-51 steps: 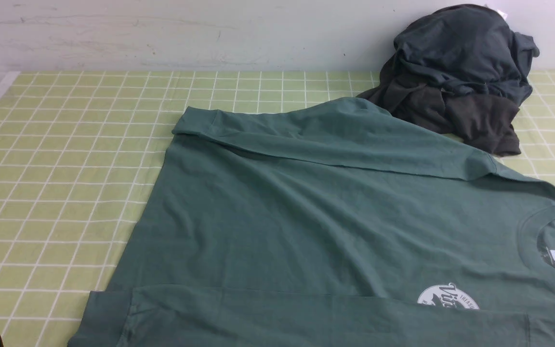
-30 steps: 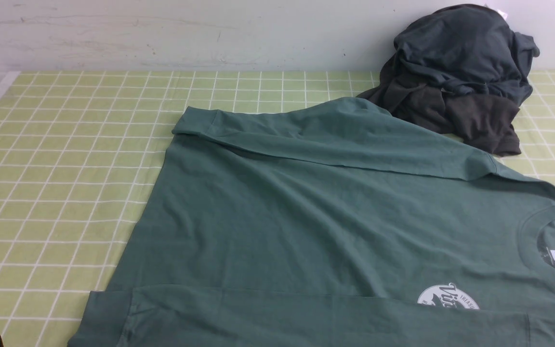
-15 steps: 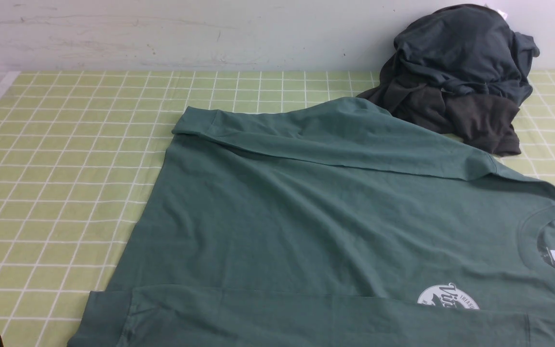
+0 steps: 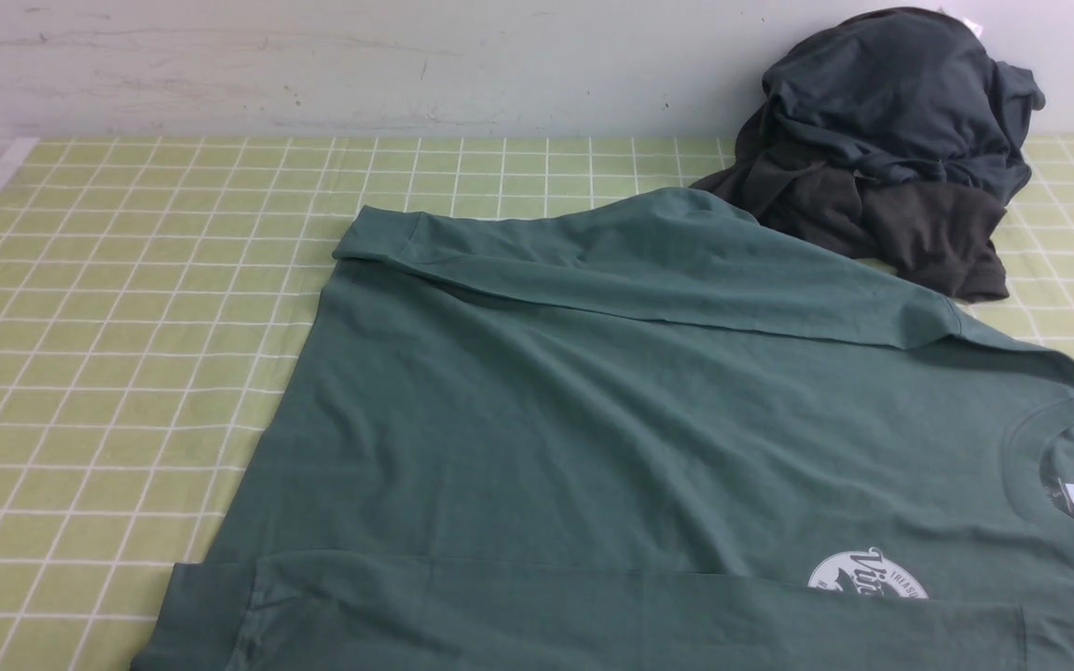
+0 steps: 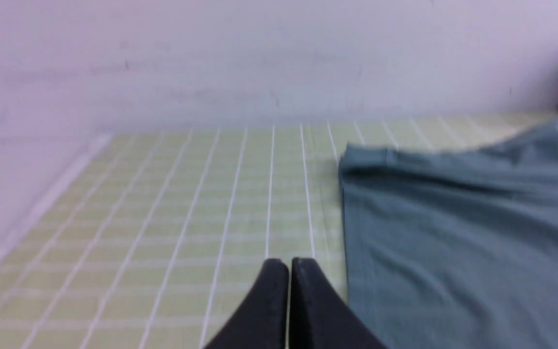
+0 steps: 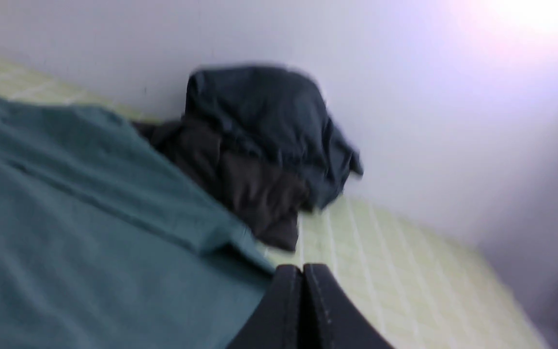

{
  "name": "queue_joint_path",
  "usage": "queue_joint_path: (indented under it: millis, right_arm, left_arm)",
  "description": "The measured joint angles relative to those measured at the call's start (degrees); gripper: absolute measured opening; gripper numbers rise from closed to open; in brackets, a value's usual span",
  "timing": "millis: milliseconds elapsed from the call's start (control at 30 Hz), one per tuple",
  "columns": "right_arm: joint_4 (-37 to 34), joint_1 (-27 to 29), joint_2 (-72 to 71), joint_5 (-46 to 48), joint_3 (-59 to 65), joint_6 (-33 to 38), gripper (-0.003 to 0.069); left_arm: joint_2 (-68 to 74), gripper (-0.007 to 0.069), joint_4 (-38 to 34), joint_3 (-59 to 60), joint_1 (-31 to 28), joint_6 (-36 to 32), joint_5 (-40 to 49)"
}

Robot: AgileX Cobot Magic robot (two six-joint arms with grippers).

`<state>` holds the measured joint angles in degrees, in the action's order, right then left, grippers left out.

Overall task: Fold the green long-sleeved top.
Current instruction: Use the left arm to clamp the cuff closest to it

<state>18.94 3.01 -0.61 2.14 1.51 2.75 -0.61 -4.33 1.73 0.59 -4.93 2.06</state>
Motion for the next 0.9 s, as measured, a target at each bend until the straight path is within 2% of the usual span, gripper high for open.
queue_joint_path:
  millis: [100,133,233,400,467,567,700,767,800,867,900]
  right_arm:
    - [3.84,0.00,0.00,-12.70,0.00,0.00,-0.0014]
    - [3.99,0.00,0.00,-14.51,0.00,0.00,-0.0014]
    - [4.91,0.00,0.00,-28.04,0.00,0.15,-0.0014]
    - [1.36,0.00,0.00,-34.99,0.00,-2.40,-0.0014]
    - [-1.57,0.00,0.00,-35.59,-0.36,-4.55,-0.0014]
    - [-5.32,0.00,1.06,-30.14,-6.14,-6.48,-0.0014]
    - [-5.37,0.00,7.77,-20.27,-16.36,-6.85,-0.0014]
    - [-4.49,0.00,14.99,-10.66,-23.17,-6.89,-0.0014]
    - [-4.40,0.00,15.64,-9.81,-23.66,-6.89,-0.0014]
    - [-5.49,0.00,25.23,4.69,-28.74,-8.00,-0.0014]
    - [-5.74,0.00,25.93,5.89,-29.37,-8.11,-0.0014]
  left_arm:
    - [0.00,-0.0004,0.00,0.00,0.00,0.24,-9.07]
    - [0.00,-0.0004,0.00,0.00,0.00,0.24,-10.29]
    - [0.00,-0.0004,0.00,0.00,0.00,0.51,-21.46]
    - [0.00,-0.0004,0.00,-0.13,0.00,6.32,-35.07]
    - [0.13,-0.0004,0.48,-2.45,0.00,10.15,-35.01]
    - [3.39,-0.0004,4.33,-11.46,0.00,13.29,-28.98]
    - [12.63,-0.0004,11.72,-24.20,0.00,14.57,-16.03]
    - [21.12,-0.0004,14.78,-31.36,0.00,15.15,-8.21]
    - [21.12,-0.0004,14.92,-31.82,0.00,15.21,-7.61]
    - [31.50,-0.0004,15.34,-36.57,0.06,15.72,1.39]
    - [32.19,-0.0004,15.38,-36.57,0.09,15.72,2.31]
